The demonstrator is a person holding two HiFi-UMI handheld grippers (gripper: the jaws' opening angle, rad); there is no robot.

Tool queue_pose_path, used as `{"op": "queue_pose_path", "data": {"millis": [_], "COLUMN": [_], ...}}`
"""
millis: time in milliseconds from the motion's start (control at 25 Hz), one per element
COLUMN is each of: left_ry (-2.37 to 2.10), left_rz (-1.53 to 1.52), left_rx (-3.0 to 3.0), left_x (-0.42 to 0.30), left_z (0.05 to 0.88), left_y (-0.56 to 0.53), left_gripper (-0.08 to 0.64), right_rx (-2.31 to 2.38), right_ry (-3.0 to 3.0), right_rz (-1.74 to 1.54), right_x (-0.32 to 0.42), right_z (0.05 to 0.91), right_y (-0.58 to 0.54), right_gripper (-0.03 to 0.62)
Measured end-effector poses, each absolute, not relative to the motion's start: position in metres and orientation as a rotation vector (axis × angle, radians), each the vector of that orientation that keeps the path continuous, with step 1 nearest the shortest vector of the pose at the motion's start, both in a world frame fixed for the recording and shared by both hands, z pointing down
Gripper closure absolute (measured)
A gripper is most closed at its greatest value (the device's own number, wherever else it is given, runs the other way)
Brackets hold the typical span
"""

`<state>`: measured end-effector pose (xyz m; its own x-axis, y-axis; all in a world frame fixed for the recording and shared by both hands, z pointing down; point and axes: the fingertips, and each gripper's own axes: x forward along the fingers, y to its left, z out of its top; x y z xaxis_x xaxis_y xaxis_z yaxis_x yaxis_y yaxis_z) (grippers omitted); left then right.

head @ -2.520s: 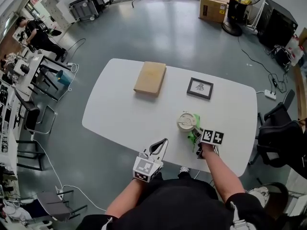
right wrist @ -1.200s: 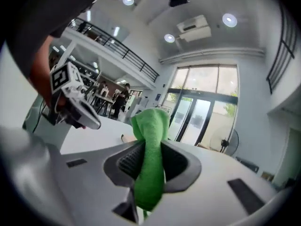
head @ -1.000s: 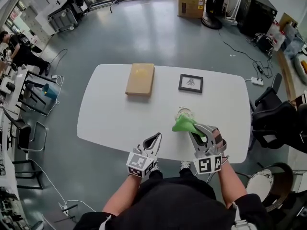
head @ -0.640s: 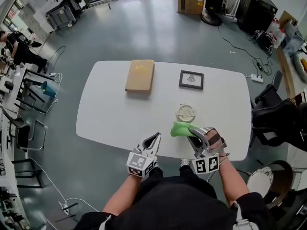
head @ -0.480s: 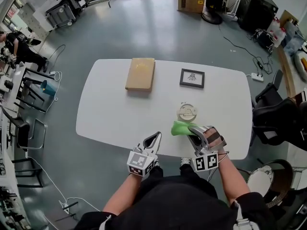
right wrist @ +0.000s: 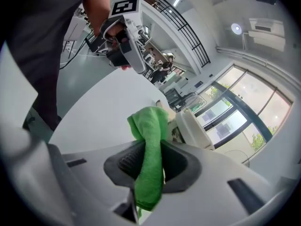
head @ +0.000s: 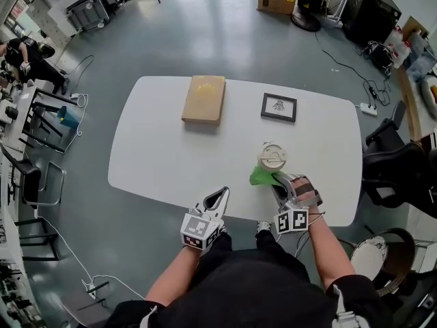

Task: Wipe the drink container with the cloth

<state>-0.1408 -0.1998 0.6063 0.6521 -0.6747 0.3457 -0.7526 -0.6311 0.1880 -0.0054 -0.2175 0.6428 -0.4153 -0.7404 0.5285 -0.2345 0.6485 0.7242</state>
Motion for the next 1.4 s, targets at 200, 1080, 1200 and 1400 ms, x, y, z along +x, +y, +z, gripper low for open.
{"op": "queue_pose_path", "data": {"millis": [200, 1080, 1200, 1400], "left_ry": [-1.135, -1.117, -1.103, -1.073], "left_rz": [0.379, 0.410, 0.408, 0.428], "left_rx": [2.581, 2.593, 2.604, 2.618], "left_x": [-0.144, -0.190, -0.201, -0.223], "left_z": [0.603, 0.603, 0.605, 0.608], "left_y": [-0.200, -0.199, -0.201, -0.200], "left_gripper": [0.546, 0.546, 0.546, 0.546], "right_rx": [0.801, 0.903, 0.958, 1.175], "right_ry": [-1.939, -1.810, -1.855, -2.031], "right_rz": [-0.546, -0.130, -0.102, 0.136], "right_x": [-0.009, -0.018, -0.024, -0.047], "right_z": [0.671, 0.741, 0.721, 0.670], "right_y": [-0.221, -0.222, -0.217, -0.215], "right_gripper": [0.499, 0.499, 0.499, 0.499]}}
